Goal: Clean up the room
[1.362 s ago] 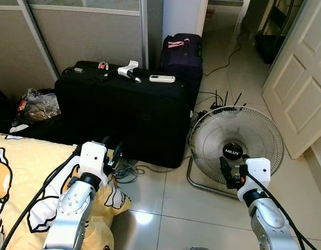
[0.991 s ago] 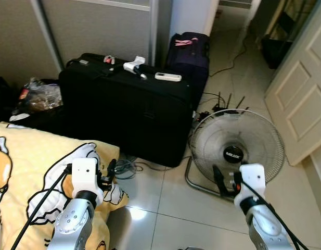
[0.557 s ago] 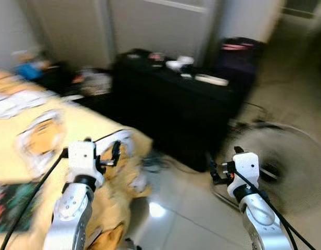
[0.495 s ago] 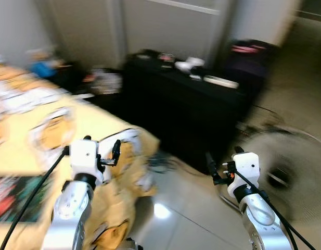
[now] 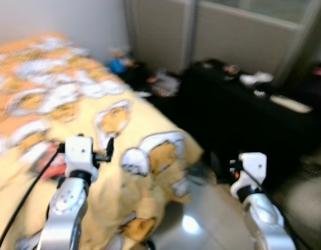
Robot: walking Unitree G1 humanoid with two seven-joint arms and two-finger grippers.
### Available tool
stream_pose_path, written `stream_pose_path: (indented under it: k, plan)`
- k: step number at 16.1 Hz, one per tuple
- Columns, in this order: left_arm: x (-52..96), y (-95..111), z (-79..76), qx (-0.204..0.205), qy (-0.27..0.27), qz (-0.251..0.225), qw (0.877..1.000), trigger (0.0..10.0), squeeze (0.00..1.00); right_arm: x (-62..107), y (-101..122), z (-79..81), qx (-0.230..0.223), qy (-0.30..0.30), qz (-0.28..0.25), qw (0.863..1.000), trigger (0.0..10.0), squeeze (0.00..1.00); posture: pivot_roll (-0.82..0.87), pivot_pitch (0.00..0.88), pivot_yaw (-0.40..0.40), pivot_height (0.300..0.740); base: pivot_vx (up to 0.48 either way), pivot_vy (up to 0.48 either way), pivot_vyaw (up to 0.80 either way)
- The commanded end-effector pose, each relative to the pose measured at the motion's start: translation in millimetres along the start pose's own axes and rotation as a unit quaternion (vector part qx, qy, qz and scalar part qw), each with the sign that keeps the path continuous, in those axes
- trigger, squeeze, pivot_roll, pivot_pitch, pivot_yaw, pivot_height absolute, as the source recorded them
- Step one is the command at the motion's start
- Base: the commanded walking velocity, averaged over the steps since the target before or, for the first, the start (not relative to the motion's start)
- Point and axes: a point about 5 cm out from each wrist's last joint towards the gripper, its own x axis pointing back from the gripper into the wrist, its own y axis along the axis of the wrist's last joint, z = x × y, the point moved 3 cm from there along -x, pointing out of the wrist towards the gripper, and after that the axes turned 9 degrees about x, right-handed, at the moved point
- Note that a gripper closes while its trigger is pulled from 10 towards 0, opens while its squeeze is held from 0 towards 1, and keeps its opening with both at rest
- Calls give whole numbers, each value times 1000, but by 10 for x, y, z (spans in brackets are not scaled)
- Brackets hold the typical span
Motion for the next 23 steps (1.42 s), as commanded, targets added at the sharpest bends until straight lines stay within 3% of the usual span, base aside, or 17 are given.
stream_pose_path:
  k: [1, 9, 11, 12, 13, 16, 17, 20, 23]
  plan:
    - [-9, 56, 16, -12, -1, -8, 1000, 10000, 0, -4, 26, 44, -8, 10, -2, 1000, 10000, 1000, -29, 0, 39, 740, 0, 0, 800]
    - [10, 22, -37, -28, -13, 2, 1000, 10000, 0, -61, 36, 22, -3, 19, 3, 1000, 10000, 1000, -13, 0, 30, 740, 0, 35, 800]
    - [7, 26, -43, -30, -14, 2, 999, 10000, 0, -59, 20, -6, -8, -5, 9, 1000, 10000, 1000, -15, 0, 33, 740, 0, 279, 0]
    - [-3, 24, -52, -33, -19, 4, 999, 10000, 0, -63, 33, -24, -17, -22, 6, 1000, 10000, 741, -17, 0, 37, 740, 0, 281, 0]
    - [-27, 30, -65, -34, -23, 4, 999, 10000, 0, -65, 53, -79, -21, -49, 2, 999, 10000, 0, -26, 0, 45, 740, 0, 274, 0]
    - [-78, 33, -94, -33, -28, 5, 999, 10000, 0, -50, 83, -179, -24, -77, -5, 997, 10000, 0, -42, 0, 57, 740, 0, 277, 0]
    - [-71, -11, -95, -28, -28, 12, 999, 10000, 0, -32, 83, -202, 23, -81, -1, 996, 10000, 0, -50, 0, 61, 740, 0, 277, 0]
    - [-56, -45, -94, -26, -27, 16, 999, 10000, 0, 5, 71, -127, -40, -44, -4, 998, 10000, 0, -52, 0, 55, 740, 0, 277, 0]
    - [-53, -58, -88, -22, -24, 17, 999, 10000, 0, -3, 112, -83, -29, -28, -6, 999, 10000, 0, -56, 0, 49, 740, 0, 280, 0]
